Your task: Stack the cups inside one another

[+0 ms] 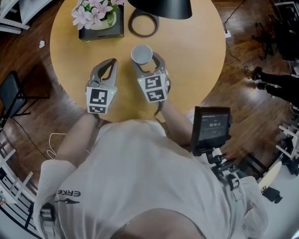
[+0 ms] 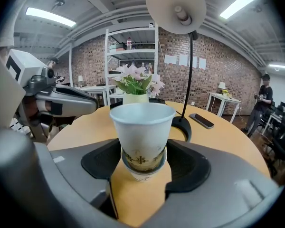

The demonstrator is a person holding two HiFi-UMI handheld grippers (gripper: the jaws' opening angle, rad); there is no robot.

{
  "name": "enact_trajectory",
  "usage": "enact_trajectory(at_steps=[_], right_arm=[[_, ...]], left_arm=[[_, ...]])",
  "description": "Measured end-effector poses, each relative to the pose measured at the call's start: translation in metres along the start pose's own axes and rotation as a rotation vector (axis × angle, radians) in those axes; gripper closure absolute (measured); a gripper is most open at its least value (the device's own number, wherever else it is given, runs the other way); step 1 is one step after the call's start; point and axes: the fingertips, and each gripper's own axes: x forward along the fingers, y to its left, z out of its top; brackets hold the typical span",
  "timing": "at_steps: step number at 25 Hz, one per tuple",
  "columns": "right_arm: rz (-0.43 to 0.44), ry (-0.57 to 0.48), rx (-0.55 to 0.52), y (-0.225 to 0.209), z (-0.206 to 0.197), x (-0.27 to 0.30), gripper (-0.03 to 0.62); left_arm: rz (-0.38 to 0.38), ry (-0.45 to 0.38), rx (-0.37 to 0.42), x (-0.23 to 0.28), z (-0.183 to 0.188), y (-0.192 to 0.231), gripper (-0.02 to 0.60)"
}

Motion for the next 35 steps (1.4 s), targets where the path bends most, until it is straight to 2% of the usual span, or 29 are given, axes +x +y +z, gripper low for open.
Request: enact_trajectory(at_steps=[8, 13, 21, 30, 35], right_arm=[[0.009, 0.026, 0.012, 0.0, -0.006, 0.002, 0.259], [0.025, 0.053, 0.009, 0.003, -0.014, 0.006, 0.223], [0.005, 0.052, 0.016, -0.001, -0.013, 0.001, 0.214], [-0.045, -0.007, 0.01, -0.011, 0.0, -0.022, 0.212], [-0.056, -0.084, 0.023, -0.013, 0.02, -0.046, 0.228]], left_arm=[[-0.002, 0.005, 0.003, 0.0, 0.001, 0.0, 0.58], [-0.008, 0.005, 0.002, 0.001, -0.001, -0.001, 0.58], [-0.014, -0.001, 0.007, 0.0, 0.002, -0.004, 0.58], [-0.021, -0.032, 0.023, -0.006, 0.012, -0.014, 0.58], [-0.019, -0.07, 0.027, -0.012, 0.027, -0.021, 0.58]])
